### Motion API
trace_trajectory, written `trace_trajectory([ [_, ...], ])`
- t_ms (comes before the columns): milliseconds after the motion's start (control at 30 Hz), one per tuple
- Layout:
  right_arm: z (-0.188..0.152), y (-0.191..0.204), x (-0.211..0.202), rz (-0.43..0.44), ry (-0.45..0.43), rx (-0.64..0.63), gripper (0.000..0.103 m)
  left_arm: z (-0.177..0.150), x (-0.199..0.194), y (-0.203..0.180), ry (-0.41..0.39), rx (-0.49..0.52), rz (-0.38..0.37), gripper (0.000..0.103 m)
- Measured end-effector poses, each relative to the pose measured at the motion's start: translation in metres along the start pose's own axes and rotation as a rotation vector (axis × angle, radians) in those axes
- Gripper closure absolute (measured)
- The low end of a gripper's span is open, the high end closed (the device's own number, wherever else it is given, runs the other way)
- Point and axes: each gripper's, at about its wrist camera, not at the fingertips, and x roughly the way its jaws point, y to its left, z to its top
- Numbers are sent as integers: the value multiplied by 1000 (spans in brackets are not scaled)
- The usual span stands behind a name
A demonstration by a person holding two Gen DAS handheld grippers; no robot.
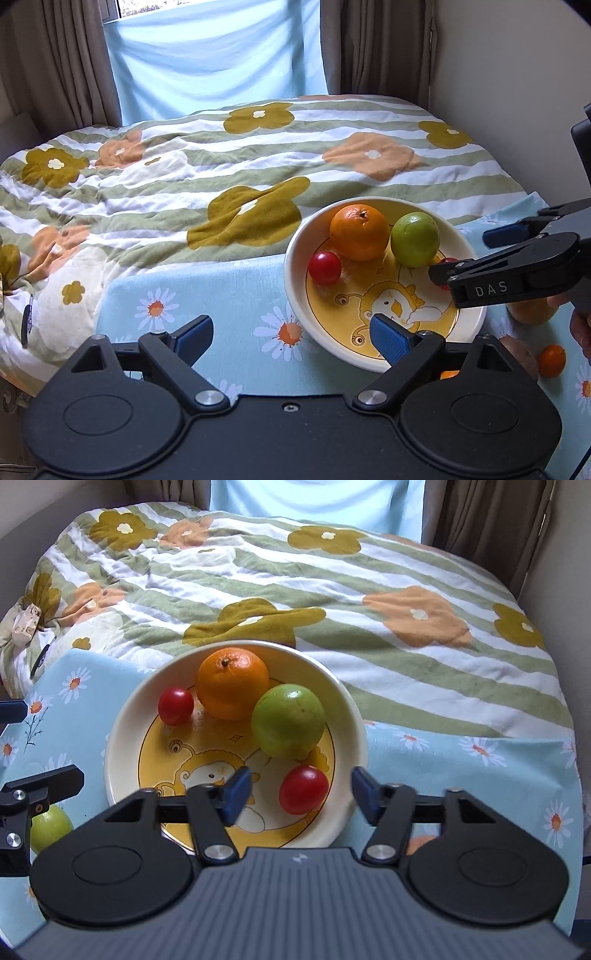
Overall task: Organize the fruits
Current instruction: 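Withdraw both open tools from the bowl back over the table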
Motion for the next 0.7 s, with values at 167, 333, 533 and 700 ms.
trace_trajectory([
  [167, 0, -6, -20, 8, -37, 22, 0, 2, -13, 0, -15, -33, -12, 9],
  [333, 0, -8, -41, -2, -55, 30, 0, 4, -29, -4, -37, -35, 4, 9],
  [533, -3, -7, -72, -11, -78, 55, 0, 6, -52, -7, -75, -37, 12, 9],
  [700, -8, -6, -104, -15, -103, 84, 0, 7, -73, -9, -111, -23, 12, 9],
])
